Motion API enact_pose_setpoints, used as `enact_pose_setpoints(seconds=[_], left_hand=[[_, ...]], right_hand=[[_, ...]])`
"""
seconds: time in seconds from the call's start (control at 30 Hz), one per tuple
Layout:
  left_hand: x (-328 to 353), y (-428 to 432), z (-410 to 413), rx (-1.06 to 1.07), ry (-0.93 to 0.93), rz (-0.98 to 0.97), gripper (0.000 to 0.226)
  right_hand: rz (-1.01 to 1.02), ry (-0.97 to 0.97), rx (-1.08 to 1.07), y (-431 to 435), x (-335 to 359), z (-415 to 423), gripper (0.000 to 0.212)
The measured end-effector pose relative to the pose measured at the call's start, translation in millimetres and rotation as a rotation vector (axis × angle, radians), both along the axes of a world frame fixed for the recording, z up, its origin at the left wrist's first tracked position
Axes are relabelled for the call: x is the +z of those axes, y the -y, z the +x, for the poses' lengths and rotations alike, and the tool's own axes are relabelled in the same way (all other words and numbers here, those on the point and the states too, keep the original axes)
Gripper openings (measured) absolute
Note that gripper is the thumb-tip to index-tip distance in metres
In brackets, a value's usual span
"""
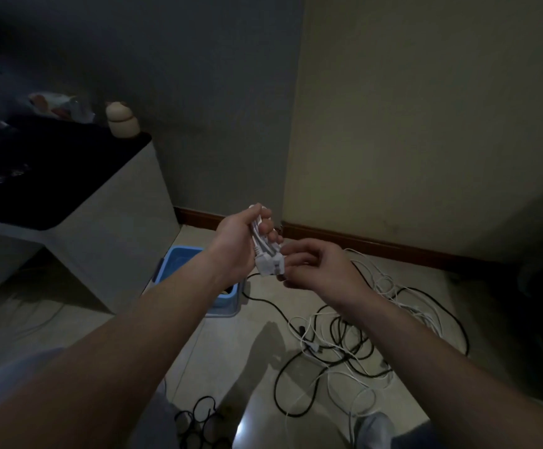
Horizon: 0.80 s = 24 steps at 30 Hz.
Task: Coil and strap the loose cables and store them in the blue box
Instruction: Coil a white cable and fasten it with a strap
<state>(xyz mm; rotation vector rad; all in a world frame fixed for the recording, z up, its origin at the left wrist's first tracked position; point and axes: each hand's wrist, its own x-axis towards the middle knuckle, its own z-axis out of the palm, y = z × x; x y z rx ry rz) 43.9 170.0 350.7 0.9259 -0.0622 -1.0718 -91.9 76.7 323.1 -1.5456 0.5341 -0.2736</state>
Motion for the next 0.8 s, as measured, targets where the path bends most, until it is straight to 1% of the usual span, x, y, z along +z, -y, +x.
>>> enact_pose_setpoints(seconds=[0.07, 0.13, 0.3, 0.4, 0.53, 0.7, 0.8], left_hand=[[1, -1, 0, -0.006, -0.026, 0.000, 0.032], [0, -2, -1, -0.013, -0.031, 0.010, 0.034], [-2, -1, -4, -0.040, 0.007, 0.042, 0.035], [-2, -1, -6, -0.041, 0.001, 0.046, 0.036], [-3, 1, -14, 0.001, -0.028, 0.055, 0.037], [1, -1, -21, 0.001, -0.072, 0.034, 0.039], [-2, 0, -26, 0.013, -0.023, 0.090, 0.034]], right_hand=[[-0.010, 0.040, 0.010, 0, -1, 0, 0.026], [-0.042, 0.064, 0.010, 1, -1, 0, 0.023], [-0.138, 0.090, 0.001, 1, -3, 4, 0.016], [-0.217, 0.111, -0.030, 0, -5, 7, 0.013], [-0.341, 0.089, -0.069, 0, -9, 9, 0.015], [-0.362, 0.091, -0.136, -1, -12, 10, 0.017], [-0.306, 0.083, -0.162, 0, -14, 11, 0.021]])
